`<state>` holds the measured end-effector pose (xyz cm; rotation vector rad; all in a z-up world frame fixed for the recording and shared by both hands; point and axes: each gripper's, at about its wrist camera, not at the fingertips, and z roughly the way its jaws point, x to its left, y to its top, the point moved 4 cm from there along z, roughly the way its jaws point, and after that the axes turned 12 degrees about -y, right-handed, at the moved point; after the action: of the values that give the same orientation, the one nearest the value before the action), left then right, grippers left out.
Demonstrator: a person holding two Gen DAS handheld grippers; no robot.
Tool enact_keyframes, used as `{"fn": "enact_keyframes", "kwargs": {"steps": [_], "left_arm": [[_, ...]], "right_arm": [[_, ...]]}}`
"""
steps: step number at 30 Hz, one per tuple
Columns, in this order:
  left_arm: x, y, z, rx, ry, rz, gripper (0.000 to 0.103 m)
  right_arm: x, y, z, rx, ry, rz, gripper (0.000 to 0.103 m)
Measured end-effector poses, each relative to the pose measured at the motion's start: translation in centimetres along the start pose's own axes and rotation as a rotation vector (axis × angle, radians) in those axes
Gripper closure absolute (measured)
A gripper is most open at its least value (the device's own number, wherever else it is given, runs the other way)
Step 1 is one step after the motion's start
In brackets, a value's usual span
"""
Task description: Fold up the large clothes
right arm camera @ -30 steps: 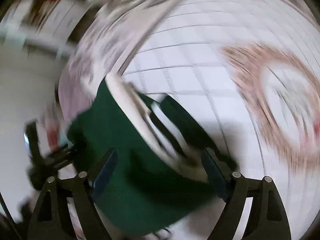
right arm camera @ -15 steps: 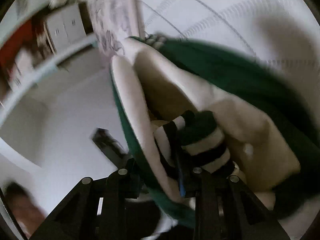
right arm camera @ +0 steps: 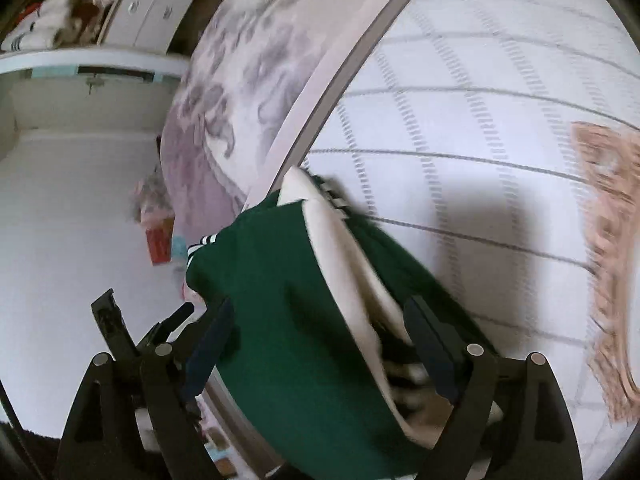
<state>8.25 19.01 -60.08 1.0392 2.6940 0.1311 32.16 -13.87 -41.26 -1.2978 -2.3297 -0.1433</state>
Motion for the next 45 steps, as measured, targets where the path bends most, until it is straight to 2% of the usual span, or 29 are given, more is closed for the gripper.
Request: {"fn": "enact_keyframes", "kwargs": {"steps": [1, 2, 4, 6, 7, 9, 11, 12, 13, 14, 15, 17, 18, 20, 21, 24, 25, 27, 29, 32, 33, 34, 36, 38, 40, 43, 44, 45], "left_arm": [[0.1, -0.2, 0.4, 0.008, 0.016, 0.008, 0.000], [0.2, -0.2, 0.7, 0.015, 0.019, 0.017, 0.000], [0.6, -0.6, 1.4, 0.034, 0.022, 0.021, 0.000], [1.0, -0.7, 1.5, 0.019, -0.001, 0.013, 0.000], [1.1, -0.7, 1.6, 0.021, -0.007, 0.008, 0.000], [1.2, -0.7, 1.6, 0.034, -0.005, 0.000, 0.000], [1.1, -0.5, 0.8, 0.027, -0.005, 0.001, 0.000], [1.0, -0.4, 0.3, 0.019, -0.002, 0.006, 0.000], [0.9, -0.4, -0.4, 0.010, 0.001, 0.012, 0.000], [0.7, -0.4, -1.3, -0.003, 0.004, 0.019, 0.000], [0.4, -0.3, -2.1, -0.018, 0.005, 0.024, 0.000], [-0.3, -0.1, -3.2, -0.038, -0.002, 0.032, 0.000], [-0.7, 0.0, -3.7, -0.047, -0.009, 0.035, 0.000], [-2.2, 0.2, -4.2, -0.054, -0.033, 0.056, 0.000], [-3.3, 0.3, -4.1, -0.048, -0.056, 0.071, 0.000], [-5.5, 0.5, -2.9, -0.012, -0.091, 0.113, 0.000], [-6.5, 0.5, -2.3, 0.000, -0.092, 0.143, 0.000], [-7.9, 0.5, -1.8, 0.004, -0.088, 0.187, 0.000], [-9.0, 0.7, -1.3, 0.006, -0.092, 0.211, 0.000], [-11.3, 1.0, 0.2, 0.027, -0.093, 0.253, 0.000], [-12.2, 1.1, 1.0, 0.038, -0.091, 0.276, 0.000], [-12.8, 1.1, 1.7, 0.057, -0.076, 0.294, 0.000], [-13.6, 1.2, 2.5, 0.093, -0.067, 0.308, 0.000], [-13.9, 1.4, 1.4, 0.070, -0.095, 0.320, 0.000], [-13.8, 1.6, 0.2, 0.046, -0.085, 0.338, 0.000], [-12.4, 1.8, -1.3, 0.037, -0.095, 0.302, 0.000], [-11.7, 1.8, -1.7, 0.038, -0.091, 0.285, 0.000], [-11.2, 1.8, -1.8, 0.042, -0.088, 0.271, 0.000]], "right_arm": [[0.9, 0.6, 1.8, 0.030, -0.012, -0.033, 0.073], [1.5, 0.8, 3.0, 0.054, -0.062, -0.049, 0.088], [3.6, 1.9, 2.1, 0.000, -0.079, -0.099, 0.091], [6.3, 2.9, 1.4, -0.088, -0.096, -0.160, 0.092], [6.7, 3.5, 1.9, -0.121, -0.148, -0.185, 0.092], [6.2, 4.9, 4.6, -0.090, -0.221, -0.183, 0.092], [4.9, 5.7, 5.3, -0.035, -0.182, -0.114, 0.089], [4.3, 5.4, 3.8, -0.015, -0.115, -0.034, 0.079], [3.6, 4.8, 1.8, -0.038, -0.087, 0.010, 0.069], [2.9, 4.1, -0.4, -0.094, -0.098, 0.042, 0.047], [1.8, 3.0, -2.8, -0.156, -0.150, 0.072, 0.028], [-0.2, 1.0, -5.7, -0.240, -0.263, 0.125, 0.016], [-2.0, -1.5, -7.1, -0.265, -0.294, 0.174, 0.016], [-4.4, -4.7, -7.0, -0.232, -0.258, 0.252, 0.016], [-5.9, -6.9, -6.0, -0.206, -0.195, 0.310, 0.016], [-8.9, -10.9, -1.0, -0.126, -0.047, 0.439, 0.016], [-9.2, -11.2, 0.7, -0.110, -0.023, 0.460, 0.016], [-8.9, -10.1, 3.4, -0.148, 0.040, 0.479, 0.000], [-8.8, -8.6, 5.5, -0.180, -0.020, 0.449, 0.000], [-8.8, -7.5, 6.4, -0.228, 0.002, 0.489, 0.000], [-8.6, -7.4, 6.1, -0.237, 0.003, 0.472, 0.014], [-8.5, -7.5, 5.5, -0.255, 0.013, 0.468, 0.019], [-8.6, -8.1, 4.4, -0.262, 0.016, 0.472, 0.044], [-9.1, -8.8, 3.2, -0.244, 0.029, 0.478, 0.052], [-9.8, -9.4, 1.9, -0.228, 0.004, 0.481, 0.054], [-13.3, -10.1, -0.6, -0.223, -0.072, 0.538, 0.054], [-13.5, -10.1, -1.0, -0.232, -0.096, 0.535, 0.053], [-14.5, -9.9, -1.7, -0.234, -0.135, 0.516, 0.044]]}}
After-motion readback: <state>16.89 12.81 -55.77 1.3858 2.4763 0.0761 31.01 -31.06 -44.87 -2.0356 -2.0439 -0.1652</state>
